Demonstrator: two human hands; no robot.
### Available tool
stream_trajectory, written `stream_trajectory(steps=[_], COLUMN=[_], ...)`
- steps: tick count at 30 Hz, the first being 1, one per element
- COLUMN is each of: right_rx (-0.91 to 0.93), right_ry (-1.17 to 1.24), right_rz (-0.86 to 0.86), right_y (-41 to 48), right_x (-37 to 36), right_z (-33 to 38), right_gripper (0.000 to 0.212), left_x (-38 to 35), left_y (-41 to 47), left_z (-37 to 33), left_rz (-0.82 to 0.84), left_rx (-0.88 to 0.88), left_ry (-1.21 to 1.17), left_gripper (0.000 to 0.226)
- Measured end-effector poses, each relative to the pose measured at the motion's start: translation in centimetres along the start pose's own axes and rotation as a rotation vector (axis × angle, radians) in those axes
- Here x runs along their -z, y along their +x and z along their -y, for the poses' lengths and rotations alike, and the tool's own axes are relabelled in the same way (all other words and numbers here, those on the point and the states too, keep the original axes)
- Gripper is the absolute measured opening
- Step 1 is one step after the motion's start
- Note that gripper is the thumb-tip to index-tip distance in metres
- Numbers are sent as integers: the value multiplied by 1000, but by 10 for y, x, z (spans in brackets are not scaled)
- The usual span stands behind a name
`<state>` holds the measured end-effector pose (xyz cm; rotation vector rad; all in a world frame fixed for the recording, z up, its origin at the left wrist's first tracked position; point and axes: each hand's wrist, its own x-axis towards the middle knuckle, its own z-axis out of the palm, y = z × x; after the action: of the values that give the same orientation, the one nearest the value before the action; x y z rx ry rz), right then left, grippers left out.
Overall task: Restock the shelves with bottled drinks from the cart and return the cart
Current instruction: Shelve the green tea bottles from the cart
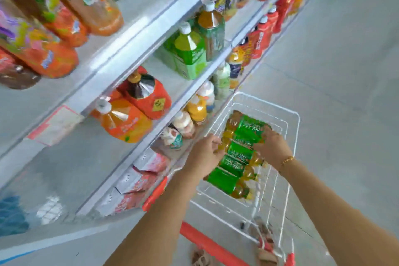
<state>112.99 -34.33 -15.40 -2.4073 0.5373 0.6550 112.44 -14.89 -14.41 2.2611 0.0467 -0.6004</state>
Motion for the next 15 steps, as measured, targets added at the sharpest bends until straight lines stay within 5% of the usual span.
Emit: stream_trajectory(steps=[8,15], right_rx=[91,112], right_ry=[-181,-339], right_rz=[115,226], right_y=[98,153], right_x=[-9,-18], right_z=[-68,-74], right_gripper=[39,42], left_x=[-77,-105], left_y=[46,69], left_z=[94,113], left_rz=[371,480], left_rx=[204,186], left_ry=[449,608], left_gripper=[52,65])
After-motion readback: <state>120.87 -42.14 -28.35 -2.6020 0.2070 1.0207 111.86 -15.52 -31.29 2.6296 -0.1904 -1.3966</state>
